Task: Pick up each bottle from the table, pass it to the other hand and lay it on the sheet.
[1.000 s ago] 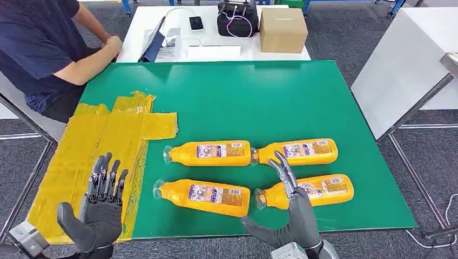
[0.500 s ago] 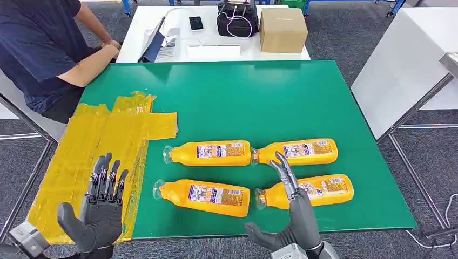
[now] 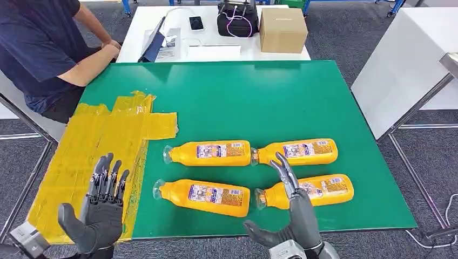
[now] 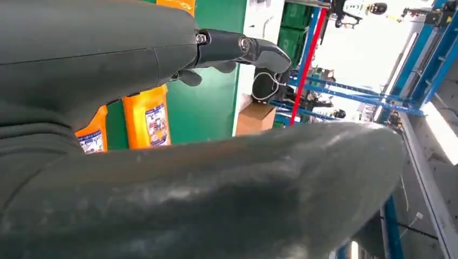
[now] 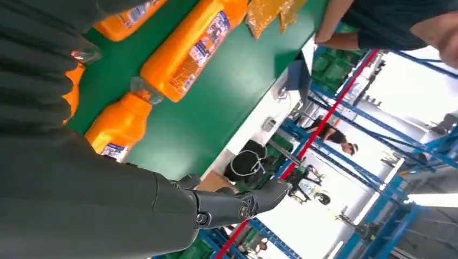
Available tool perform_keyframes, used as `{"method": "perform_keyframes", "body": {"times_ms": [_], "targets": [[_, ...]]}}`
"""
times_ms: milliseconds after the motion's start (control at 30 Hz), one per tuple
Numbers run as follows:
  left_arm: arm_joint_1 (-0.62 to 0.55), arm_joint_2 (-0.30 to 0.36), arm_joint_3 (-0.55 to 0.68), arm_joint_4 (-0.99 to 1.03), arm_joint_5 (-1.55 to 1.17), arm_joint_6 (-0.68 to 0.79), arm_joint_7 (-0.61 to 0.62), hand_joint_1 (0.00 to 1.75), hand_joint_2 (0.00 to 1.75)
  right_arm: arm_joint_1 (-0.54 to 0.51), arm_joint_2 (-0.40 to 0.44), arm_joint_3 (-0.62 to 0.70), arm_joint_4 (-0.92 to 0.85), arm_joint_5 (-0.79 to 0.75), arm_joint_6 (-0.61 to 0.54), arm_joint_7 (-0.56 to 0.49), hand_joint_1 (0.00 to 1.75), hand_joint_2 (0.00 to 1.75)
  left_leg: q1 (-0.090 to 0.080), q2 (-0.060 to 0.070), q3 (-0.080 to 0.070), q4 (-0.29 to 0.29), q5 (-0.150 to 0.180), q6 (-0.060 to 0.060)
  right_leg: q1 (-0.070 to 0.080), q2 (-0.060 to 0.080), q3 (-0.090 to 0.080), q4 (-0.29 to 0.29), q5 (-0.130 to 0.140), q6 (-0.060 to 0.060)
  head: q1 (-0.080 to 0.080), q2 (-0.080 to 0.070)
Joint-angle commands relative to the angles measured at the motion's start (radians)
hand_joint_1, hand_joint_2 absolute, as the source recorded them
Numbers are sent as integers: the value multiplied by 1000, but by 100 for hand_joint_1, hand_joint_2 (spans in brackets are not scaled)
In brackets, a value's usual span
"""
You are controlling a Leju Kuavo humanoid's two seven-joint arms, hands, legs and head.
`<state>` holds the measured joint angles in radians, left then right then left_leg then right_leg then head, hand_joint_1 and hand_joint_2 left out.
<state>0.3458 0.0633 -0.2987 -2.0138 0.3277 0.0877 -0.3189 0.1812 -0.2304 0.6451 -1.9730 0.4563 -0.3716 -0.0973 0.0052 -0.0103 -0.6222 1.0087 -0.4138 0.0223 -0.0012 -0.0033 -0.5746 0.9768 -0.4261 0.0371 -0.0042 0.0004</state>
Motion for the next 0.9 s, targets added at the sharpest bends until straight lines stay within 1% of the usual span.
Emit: {"method": "perform_keyframes", "body": {"times_ms": [33,67,100,200,233,267,300,367,400,433,500,533,733,833,900], "targets": [[-9,-4,7,25,4,-6,4,0,0,-24,-12,5,55,1,4,8,0,175,0,2,4,-1,-1,-1,0,1,4,-1,-1,0,0,0],[-7,-6,10,24,4,-7,5,0,0,-23,-10,2,54,4,7,15,0,175,0,2,5,-1,-2,-1,0,1,5,-2,-1,0,0,0],[-7,-7,11,25,5,-10,5,0,0,-24,-9,1,56,7,13,19,0,175,0,1,3,-1,-1,-1,0,1,3,-1,-1,0,0,0],[-8,-8,13,24,3,-16,7,0,0,-30,-4,0,65,13,27,26,0,175,0,2,3,-1,-1,-1,0,1,3,-1,0,0,0,0],[-10,-9,14,24,2,-19,9,0,0,-36,-1,-1,70,17,34,30,0,175,0,2,5,-1,-2,-1,0,2,5,-2,-1,0,0,0],[-12,-9,14,25,2,-20,11,0,0,-38,0,-1,72,18,36,32,0,175,0,2,3,-1,-1,-1,0,1,3,-1,0,0,0,0],[-12,-9,14,25,2,-20,11,0,0,-38,0,-1,72,18,36,32,0,175,0,2,5,-1,-2,-1,0,2,5,-1,-1,0,0,0],[-17,-10,14,28,3,-23,13,0,0,-45,4,-3,80,19,43,36,0,175,0,2,3,-1,-1,-1,0,1,3,-1,0,0,0,0],[-19,-9,14,28,4,-26,16,0,0,-50,5,-4,82,21,53,43,0,175,0,2,4,-1,-1,-1,0,1,4,-1,-1,0,0,0],[-28,-9,15,28,8,-33,25,0,0,-63,9,-8,90,23,76,60,0,175,0,2,2,-1,-1,0,0,1,2,-1,0,0,0,0],[-41,-10,15,31,11,-45,36,0,0,-85,14,-9,110,37,124,93,0,175,0,3,6,-1,-2,-1,0,2,5,-1,-1,-1,0,0],[-48,-12,12,34,11,-53,42,0,0,-93,23,-16,126,43,148,109,0,175,0,2,4,-1,-1,-1,0,1,4,-1,0,0,0,0],[-53,-15,11,36,11,-54,44,0,0,-97,28,-20,131,44,152,110,0,175,0,1,2,-1,0,0,0,1,2,-1,0,0,0,0],[-53,-15,11,36,11,-54,44,0,0,-97,28,-20,131,44,152,110,0,175,0,1,5,-1,-1,-1,0,1,5,-2,-1,0,0,0],[-53,-15,11,36,11,-54,44,0,0,-97,28,-20,131,44,152,110,0,175,0,1,3,-1,-1,0,0,1,3,-1,0,0,0,0]]}}
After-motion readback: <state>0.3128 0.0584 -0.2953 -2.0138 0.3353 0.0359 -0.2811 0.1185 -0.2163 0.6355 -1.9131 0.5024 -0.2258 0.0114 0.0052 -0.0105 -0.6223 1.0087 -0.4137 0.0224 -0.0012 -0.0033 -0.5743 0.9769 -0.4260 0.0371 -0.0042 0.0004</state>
